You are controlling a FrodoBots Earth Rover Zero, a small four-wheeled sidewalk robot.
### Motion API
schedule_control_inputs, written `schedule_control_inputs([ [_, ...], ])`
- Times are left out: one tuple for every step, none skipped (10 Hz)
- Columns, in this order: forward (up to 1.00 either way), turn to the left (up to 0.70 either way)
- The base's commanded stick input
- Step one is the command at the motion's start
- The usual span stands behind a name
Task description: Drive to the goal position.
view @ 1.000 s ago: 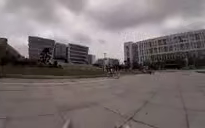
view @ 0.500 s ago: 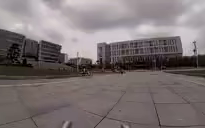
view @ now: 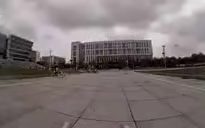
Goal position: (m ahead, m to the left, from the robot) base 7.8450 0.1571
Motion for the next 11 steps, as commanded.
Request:
schedule_control_inputs([
  [0.85, 0.0],
  [0.85, 0.0],
  [0.85, -0.13],
  [0.85, -0.21],
  [0.85, -0.14],
  [0.85, 0.0],
  [0.85, 0.0],
  [0.92, 0.0],
  [1.0, 0.0],
  [1.0, 0.0],
  [1.0, -0.21],
])
